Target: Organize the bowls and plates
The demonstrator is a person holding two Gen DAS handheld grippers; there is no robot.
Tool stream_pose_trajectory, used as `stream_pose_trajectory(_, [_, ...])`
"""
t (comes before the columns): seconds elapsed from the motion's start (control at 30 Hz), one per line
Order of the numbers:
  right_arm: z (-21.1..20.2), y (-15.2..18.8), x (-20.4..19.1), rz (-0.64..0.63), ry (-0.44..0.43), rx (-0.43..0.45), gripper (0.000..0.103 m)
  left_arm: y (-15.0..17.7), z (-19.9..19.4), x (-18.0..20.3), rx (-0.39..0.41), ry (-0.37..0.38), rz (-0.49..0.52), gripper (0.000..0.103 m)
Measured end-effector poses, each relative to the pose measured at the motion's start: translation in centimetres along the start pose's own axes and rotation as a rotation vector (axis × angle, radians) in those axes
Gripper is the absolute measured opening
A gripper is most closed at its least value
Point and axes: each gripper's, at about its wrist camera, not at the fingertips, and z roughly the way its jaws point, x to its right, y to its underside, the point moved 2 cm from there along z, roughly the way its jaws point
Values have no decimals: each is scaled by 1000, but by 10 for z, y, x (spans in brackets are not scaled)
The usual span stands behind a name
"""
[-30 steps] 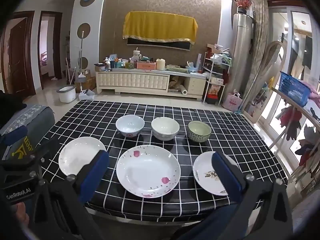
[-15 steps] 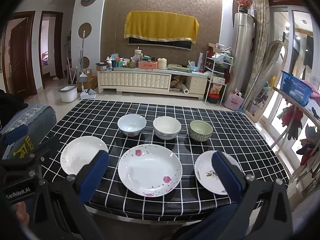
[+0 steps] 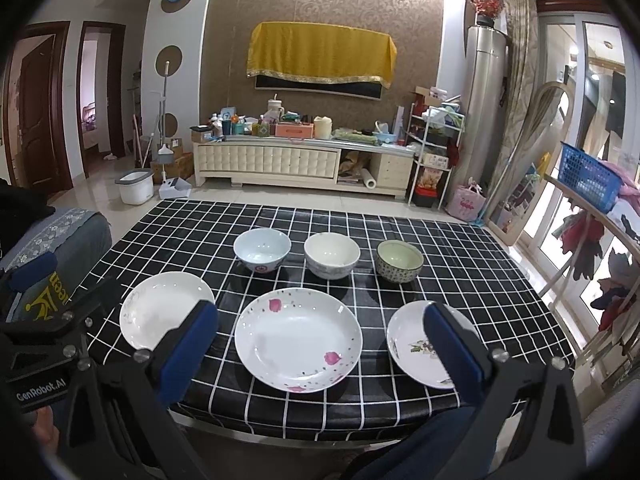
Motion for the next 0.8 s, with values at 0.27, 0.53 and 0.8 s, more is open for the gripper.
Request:
stream_pose_trajectory(0.27, [-1,-1,1,-7,5,2,103,0,-1,-2,1,-3,2,103])
stream_pose_trajectory(0.53, [-4,-2,-1,-14,6,5,103,1,-2,-1,9,-4,4,103])
stream_pose_trajectory(0.8, [-4,-2,-3,-11,1,7,103,0,-3,-1,11,-8,7,103])
